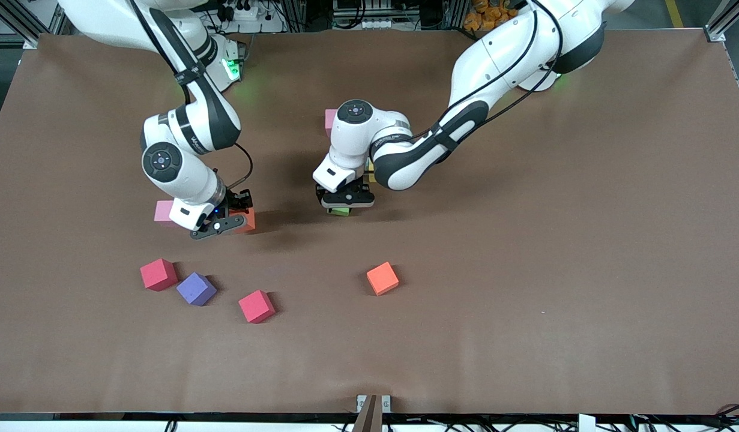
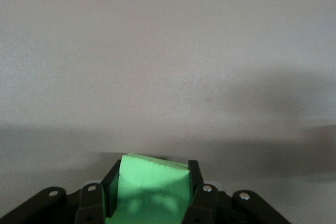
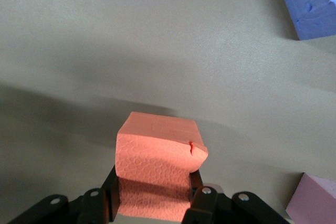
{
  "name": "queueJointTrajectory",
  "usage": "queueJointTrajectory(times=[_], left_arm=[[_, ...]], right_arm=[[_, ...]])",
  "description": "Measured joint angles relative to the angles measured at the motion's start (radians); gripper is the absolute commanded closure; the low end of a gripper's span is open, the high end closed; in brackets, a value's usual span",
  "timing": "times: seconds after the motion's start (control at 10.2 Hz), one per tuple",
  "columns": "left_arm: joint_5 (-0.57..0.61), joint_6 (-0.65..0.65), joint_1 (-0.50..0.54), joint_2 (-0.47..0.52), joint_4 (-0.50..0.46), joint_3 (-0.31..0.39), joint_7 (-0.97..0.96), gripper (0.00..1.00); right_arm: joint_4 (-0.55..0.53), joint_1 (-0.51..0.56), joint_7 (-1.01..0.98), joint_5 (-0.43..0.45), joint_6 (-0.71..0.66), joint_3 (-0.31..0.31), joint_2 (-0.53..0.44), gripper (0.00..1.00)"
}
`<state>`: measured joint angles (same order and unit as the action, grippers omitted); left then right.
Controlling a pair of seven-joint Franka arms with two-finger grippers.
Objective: Form number 2 with 11 blocks
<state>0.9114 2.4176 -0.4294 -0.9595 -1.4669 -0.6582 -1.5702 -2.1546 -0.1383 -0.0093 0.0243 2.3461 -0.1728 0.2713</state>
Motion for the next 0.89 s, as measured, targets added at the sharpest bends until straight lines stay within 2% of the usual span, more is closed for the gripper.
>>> queueJointTrajectory(times=[0.3, 0.89], left_arm=[[0.000, -0.063, -0.025, -0.002, 0.020, 0.000, -0.046, 0.70], [0.000, -0.072, -0.043, -0.003, 0.021, -0.007, -0.057, 0.70]], right_arm=[[0.000, -0.002, -0.024, 0.007, 0.000, -0.001, 0.000, 1.00], [0.000, -0.002, -0.029, 0.022, 0.000, -0.002, 0.000, 1.00]])
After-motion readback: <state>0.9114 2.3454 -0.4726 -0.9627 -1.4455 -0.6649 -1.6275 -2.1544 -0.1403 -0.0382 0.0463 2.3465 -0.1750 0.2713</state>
